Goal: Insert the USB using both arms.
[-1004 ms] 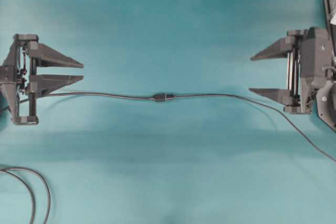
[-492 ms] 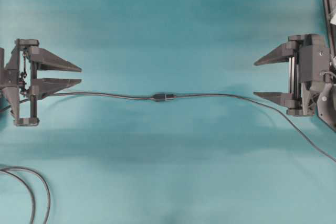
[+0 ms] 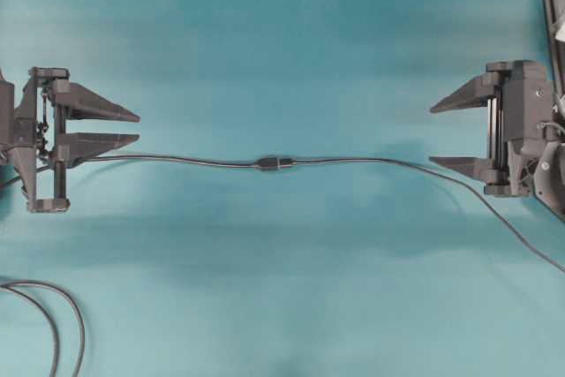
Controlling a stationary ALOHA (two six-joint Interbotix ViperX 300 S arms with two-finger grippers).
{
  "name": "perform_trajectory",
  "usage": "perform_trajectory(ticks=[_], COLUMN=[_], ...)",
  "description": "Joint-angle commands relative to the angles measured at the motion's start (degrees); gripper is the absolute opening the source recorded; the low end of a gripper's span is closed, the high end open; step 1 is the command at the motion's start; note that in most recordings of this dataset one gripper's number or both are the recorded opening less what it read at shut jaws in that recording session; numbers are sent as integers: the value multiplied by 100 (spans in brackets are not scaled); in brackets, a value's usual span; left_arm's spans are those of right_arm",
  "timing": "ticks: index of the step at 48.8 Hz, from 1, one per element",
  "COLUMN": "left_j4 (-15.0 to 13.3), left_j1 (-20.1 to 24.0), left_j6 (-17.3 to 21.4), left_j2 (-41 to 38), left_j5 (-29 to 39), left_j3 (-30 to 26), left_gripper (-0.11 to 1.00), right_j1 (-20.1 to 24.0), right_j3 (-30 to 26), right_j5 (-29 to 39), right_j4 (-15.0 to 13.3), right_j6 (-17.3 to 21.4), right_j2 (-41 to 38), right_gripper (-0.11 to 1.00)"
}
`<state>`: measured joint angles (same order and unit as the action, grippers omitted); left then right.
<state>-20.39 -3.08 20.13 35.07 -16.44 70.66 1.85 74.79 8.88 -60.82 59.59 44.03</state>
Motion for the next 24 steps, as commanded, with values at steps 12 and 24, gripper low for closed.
perform_trajectory(ticks=[12,24], left_j4=[-18,-9], left_j1=[-18,-70], left_j6=[-114,-123], left_j2=[35,44], left_j5=[-53,-193], left_j3=[62,123], left_gripper=[86,86], right_j1=[0,0], right_j3=[0,132], right_j5=[-53,-255], right_j4=[-18,-18], right_j6=[-9,167], right_j2=[-18,-18], right_gripper=[87,87])
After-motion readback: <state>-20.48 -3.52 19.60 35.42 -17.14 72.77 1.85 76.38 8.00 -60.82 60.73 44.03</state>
